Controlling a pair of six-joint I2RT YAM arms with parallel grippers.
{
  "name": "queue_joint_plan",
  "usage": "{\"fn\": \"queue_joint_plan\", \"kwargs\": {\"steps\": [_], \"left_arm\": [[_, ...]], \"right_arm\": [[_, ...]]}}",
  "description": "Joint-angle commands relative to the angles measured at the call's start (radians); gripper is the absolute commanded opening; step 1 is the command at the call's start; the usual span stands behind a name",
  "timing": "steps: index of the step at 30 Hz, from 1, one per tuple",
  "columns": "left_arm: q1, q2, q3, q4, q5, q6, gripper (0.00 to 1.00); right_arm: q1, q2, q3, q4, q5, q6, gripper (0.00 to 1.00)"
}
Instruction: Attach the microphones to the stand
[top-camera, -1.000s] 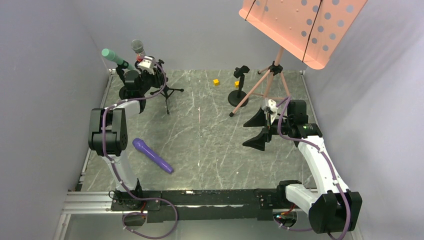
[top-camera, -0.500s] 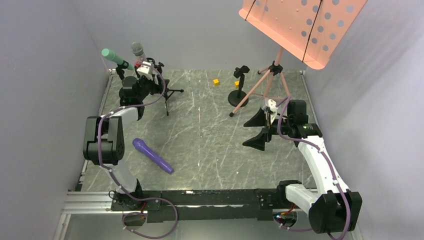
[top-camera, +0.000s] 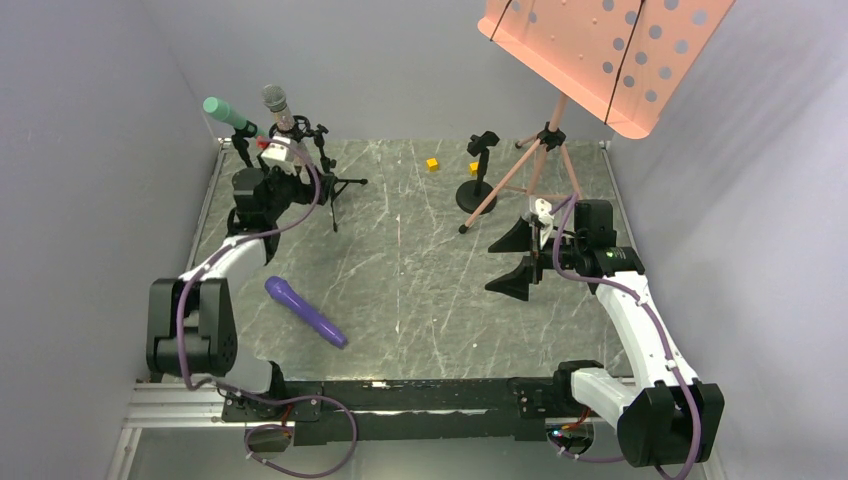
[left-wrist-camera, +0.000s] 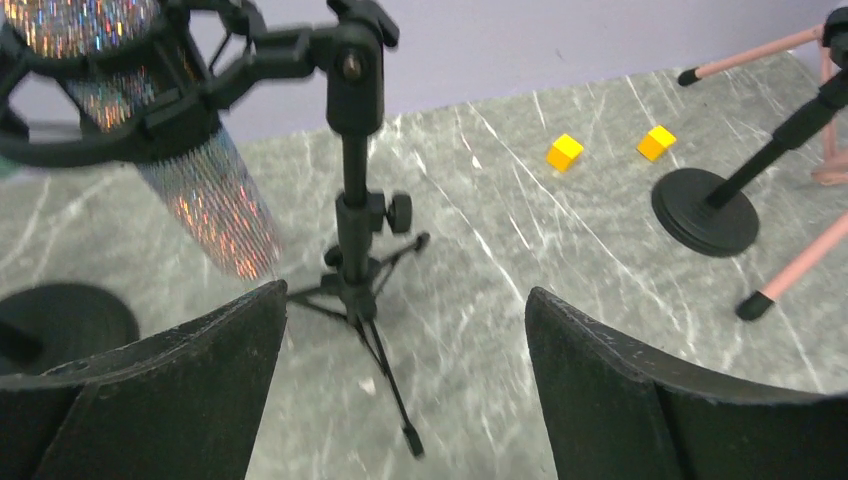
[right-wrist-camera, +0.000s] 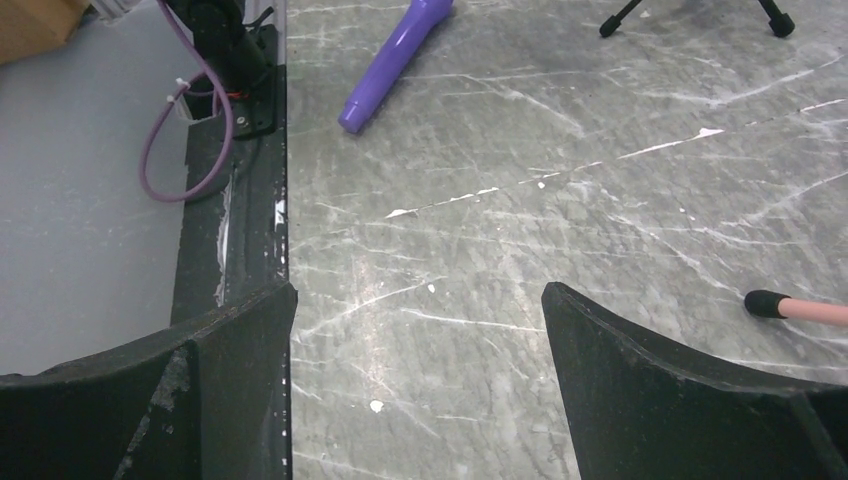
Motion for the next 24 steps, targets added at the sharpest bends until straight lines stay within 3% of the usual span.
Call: {"fn": "queue_joint_plan", "kwargs": {"steps": [1,6,9,15,19,22,24], "left_arm": [[-0.001,-0.182,-0.085,-0.097,-0.034,-0.082,0.93],[-0.001,-0.421,-0.203,-0.252,-0.076,-0.118,0.93],[-0.001,-0.567,-0.206,-0.427,-0.099,-0.12,0.99],[-0.001,-0.814,-0.206,-0.693,-0.073,-0.078,0.99],[-0.001,-0.913,-0.232,-0.839,0.024,0.02,0.99],[-0.001,-0.94,-0.264,-0.919,-0.002,0.048,0.99],[-0.001,-0.937,-0.235,-0.953,-0.026,0.054,0.99]], "right_arm": [[-0.002,-0.019,0.024,0.02,0.007,-0.045,1.0],[-0.007,-0.025,0.018,0.013,0.055,-0.083,1.0],[-0.016,-0.031,0.007,0.022,0.068,-0.099,1.0],[-0.027,-0.008,0.036,-0.012,0.121,-0.203,1.0],[-0.026,0.03,0.131,-0.119,0.177,-0.457,1.0],[-0.026,0.119,0.254,-0.22,0.219,-0.67,1.0],[-0.026,0.183,0.341,-0.173,0.248,-0.634,1.0]]}}
